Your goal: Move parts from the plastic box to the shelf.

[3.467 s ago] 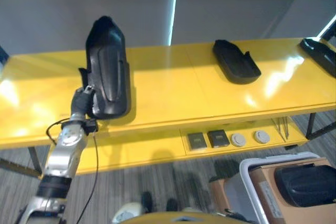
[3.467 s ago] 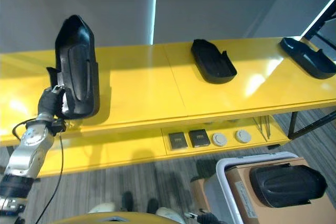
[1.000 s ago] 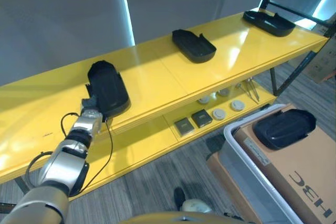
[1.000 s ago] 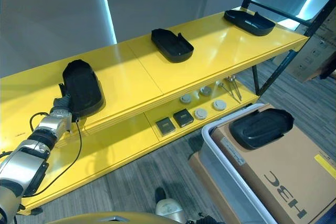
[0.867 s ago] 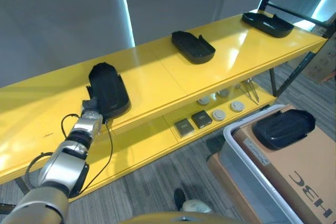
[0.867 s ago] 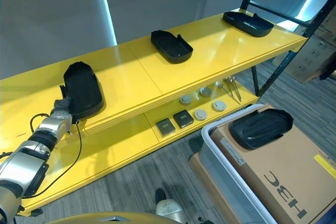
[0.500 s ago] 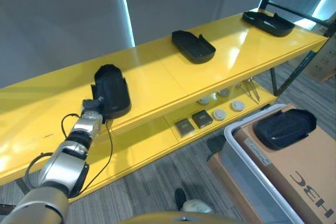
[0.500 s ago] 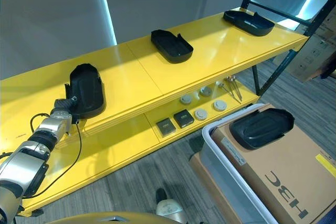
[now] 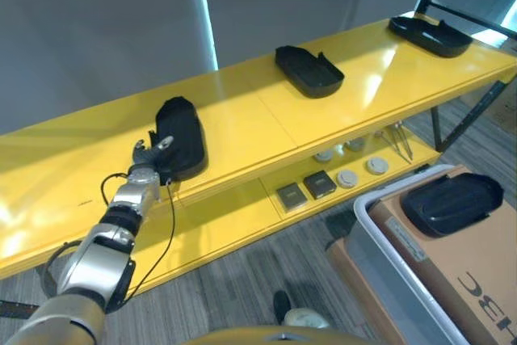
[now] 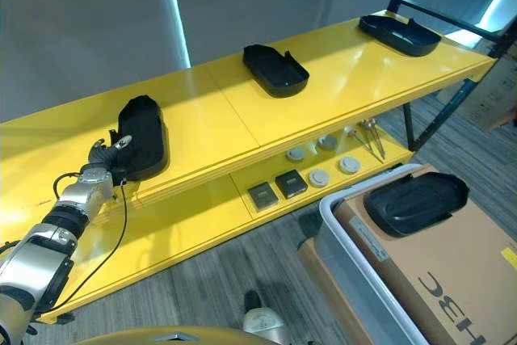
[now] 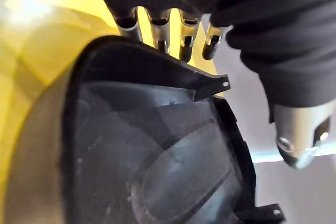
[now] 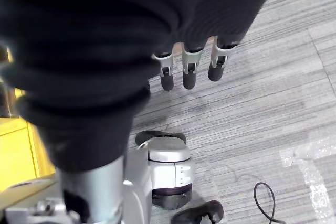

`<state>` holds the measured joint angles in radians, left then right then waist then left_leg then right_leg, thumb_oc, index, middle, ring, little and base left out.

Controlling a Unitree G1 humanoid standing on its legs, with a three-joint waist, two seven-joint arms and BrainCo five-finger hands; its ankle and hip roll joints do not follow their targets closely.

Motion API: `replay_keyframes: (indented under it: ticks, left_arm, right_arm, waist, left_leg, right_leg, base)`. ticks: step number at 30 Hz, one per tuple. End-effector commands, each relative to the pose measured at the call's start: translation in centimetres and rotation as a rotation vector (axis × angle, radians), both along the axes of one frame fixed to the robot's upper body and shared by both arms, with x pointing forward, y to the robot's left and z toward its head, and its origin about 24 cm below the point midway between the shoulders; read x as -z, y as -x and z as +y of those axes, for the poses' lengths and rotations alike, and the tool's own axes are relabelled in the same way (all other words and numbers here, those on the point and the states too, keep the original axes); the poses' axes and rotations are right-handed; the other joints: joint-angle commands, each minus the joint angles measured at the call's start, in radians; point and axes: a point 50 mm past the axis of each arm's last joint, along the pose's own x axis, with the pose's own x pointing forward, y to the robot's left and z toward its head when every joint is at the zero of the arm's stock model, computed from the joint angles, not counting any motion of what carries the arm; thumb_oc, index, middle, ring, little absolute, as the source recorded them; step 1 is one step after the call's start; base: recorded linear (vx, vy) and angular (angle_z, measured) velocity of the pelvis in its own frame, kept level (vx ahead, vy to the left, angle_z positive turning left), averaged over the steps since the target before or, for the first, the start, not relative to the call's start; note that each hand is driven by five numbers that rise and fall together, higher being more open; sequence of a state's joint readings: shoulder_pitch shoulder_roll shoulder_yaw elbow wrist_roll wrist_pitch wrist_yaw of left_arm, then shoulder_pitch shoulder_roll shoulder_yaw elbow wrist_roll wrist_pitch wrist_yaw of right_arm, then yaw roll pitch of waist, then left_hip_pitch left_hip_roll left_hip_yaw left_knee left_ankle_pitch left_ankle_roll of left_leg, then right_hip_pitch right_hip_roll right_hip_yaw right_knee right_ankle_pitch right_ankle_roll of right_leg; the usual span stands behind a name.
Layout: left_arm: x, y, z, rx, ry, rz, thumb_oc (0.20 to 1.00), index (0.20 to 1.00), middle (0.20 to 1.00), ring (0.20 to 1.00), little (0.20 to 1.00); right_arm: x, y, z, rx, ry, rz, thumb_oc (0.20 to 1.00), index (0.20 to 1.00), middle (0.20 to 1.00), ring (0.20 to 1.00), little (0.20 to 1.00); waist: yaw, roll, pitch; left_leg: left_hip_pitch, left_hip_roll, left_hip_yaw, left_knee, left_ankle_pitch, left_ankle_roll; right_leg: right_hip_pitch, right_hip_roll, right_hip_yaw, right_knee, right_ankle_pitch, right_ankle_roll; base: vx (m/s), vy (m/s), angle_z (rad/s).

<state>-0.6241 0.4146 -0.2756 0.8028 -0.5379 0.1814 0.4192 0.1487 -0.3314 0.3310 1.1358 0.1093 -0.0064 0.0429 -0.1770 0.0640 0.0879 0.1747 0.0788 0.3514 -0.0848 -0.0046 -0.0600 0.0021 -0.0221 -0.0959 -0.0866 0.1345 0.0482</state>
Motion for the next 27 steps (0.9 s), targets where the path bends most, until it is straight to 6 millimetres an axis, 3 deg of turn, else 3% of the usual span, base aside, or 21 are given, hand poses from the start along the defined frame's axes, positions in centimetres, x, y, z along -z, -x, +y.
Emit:
replay_keyframes:
  ticks: [1,3,9,11,15,22,23,24,25,26,27]
  left_arm:
    - [-2.5,-0.8,0.9,-0.038,0.029,-0.135,1.0,1.0,1.0,1.0,1.0]
    - [-3.2,0.3,0.1,0.011,0.057,-0.185,1.0,1.0,1.0,1.0,1.0]
    - [-3.0,2.6,-1.2,0.07,0.063,-0.235,1.0,1.0,1.0,1.0,1.0]
    - [-4.1,3.2,-1.1,0.092,0.055,-0.33,1.0,1.0,1.0,1.0,1.0]
    - [-8.6,5.1,-1.6,0.224,0.069,-0.607,1.0,1.0,1.0,1.0,1.0]
    - [-10.9,8.2,-2.8,0.462,0.131,-0.777,1.0,1.0,1.0,1.0,1.0]
    - [-10.8,8.4,-3.0,0.486,0.15,-0.778,0.956,0.956,0.956,0.956,0.956]
    - [-10.7,8.5,-3.4,0.525,0.178,-0.766,0.598,0.598,0.598,0.598,0.598]
    - [-10.4,8.6,-3.7,0.545,0.205,-0.751,0.363,0.363,0.363,0.363,0.363]
    - [-10.2,8.6,-3.8,0.552,0.215,-0.747,0.2,0.2,0.2,0.2,0.2]
    - [-9.9,8.6,-4.0,0.569,0.231,-0.735,0.2,0.2,0.2,0.2,0.2]
  right_arm:
    - [0.2,0.2,0.1,-0.027,0.017,0.022,1.0,1.0,1.0,1.0,1.0]
    - [0.3,0.2,0.9,-0.011,0.017,0.02,1.0,1.0,1.0,1.0,1.0]
    - [0.4,-0.5,1.5,0.002,0.015,0.005,1.0,1.0,1.0,1.0,1.0]
    - [0.4,-0.8,1.7,0.01,0.013,0.0,1.0,1.0,1.0,1.0,1.0]
    - [0.3,-1.1,1.8,0.029,0.013,-0.008,1.0,1.0,1.0,1.0,1.0]
    - [0.2,-0.8,1.6,0.067,0.016,-0.009,1.0,1.0,1.0,1.0,1.0]
    - [0.2,-0.6,1.6,0.067,0.017,-0.008,1.0,1.0,1.0,1.0,1.0]
    - [0.2,-0.5,1.5,0.065,0.019,-0.008,1.0,1.0,1.0,1.0,1.0]
    - [0.2,-0.5,1.5,0.062,0.021,-0.009,1.0,1.0,1.0,1.0,1.0]
    - [0.2,-0.5,1.4,0.062,0.022,-0.009,1.0,1.0,1.0,1.0,1.0]
    - [0.2,-0.4,1.4,0.064,0.023,-0.008,1.0,1.0,1.0,1.0,1.0]
  waist:
    - [0.009,-0.008,-0.008]
    - [0.052,-0.019,-0.008]
    - [0.102,-0.035,-0.005]
    - [0.118,-0.042,-0.005]
    - [0.154,-0.052,-0.002]
    - [0.19,-0.059,0.008]
    - [0.191,-0.06,0.007]
    - [0.191,-0.06,0.007]
    - [0.189,-0.061,0.007]
    - [0.188,-0.062,0.007]
    - [0.186,-0.062,0.006]
  left_leg:
    - [-0.052,0.013,-0.075,-0.002,0.008,-0.004]
    - [-0.052,0.005,-0.098,-0.002,0.004,0.003]
    - [-0.055,-0.005,-0.126,-0.002,0.0,0.009]
    - [-0.054,-0.009,-0.131,-0.002,-0.001,0.011]
    - [-0.057,-0.013,-0.146,-0.001,-0.003,0.012]
    - [-0.062,-0.02,-0.164,0.001,-0.006,0.015]
    - [-0.063,-0.021,-0.164,0.001,-0.006,0.015]
    - [-0.064,-0.022,-0.163,0.001,-0.007,0.016]
    - [-0.064,-0.023,-0.163,0.001,-0.007,0.017]
    - [-0.064,-0.024,-0.162,0.001,-0.007,0.017]
    - [-0.065,-0.024,-0.161,0.001,-0.008,0.017]
  right_leg:
    - [0.058,-0.03,-0.001,0.044,-0.136,0.097]
    - [0.071,-0.037,-0.026,0.036,-0.129,0.1]
    - [0.086,-0.044,-0.05,0.028,-0.122,0.1]
    - [0.092,-0.047,-0.057,0.022,-0.117,0.101]
    - [0.1,-0.054,-0.073,0.021,-0.112,0.1]
    - [0.106,-0.061,-0.089,0.02,-0.104,0.103]
    - [0.105,-0.062,-0.089,0.019,-0.103,0.105]
    - [0.105,-0.063,-0.089,0.018,-0.101,0.106]
    - [0.103,-0.063,-0.087,0.02,-0.1,0.108]
    - [0.102,-0.063,-0.087,0.02,-0.1,0.108]
    - [0.1,-0.063,-0.085,0.021,-0.099,0.109]
  base:
    - [-0.05,0.058,0.12]
    - [-0.08,0.068,0.28]
    - [-0.05,0.036,0.18]
    - [-0.02,0.029,0.16]
    - [-0.02,0.035,0.09]
    - [-0.01,0.025,0.1]
    - [0.0,0.0,0.0]
    - [0.0,0.0,0.0]
    - [0.0,0.0,0.0]
    - [0.0,0.0,0.0]
    - [0.0,0.0,0.0]
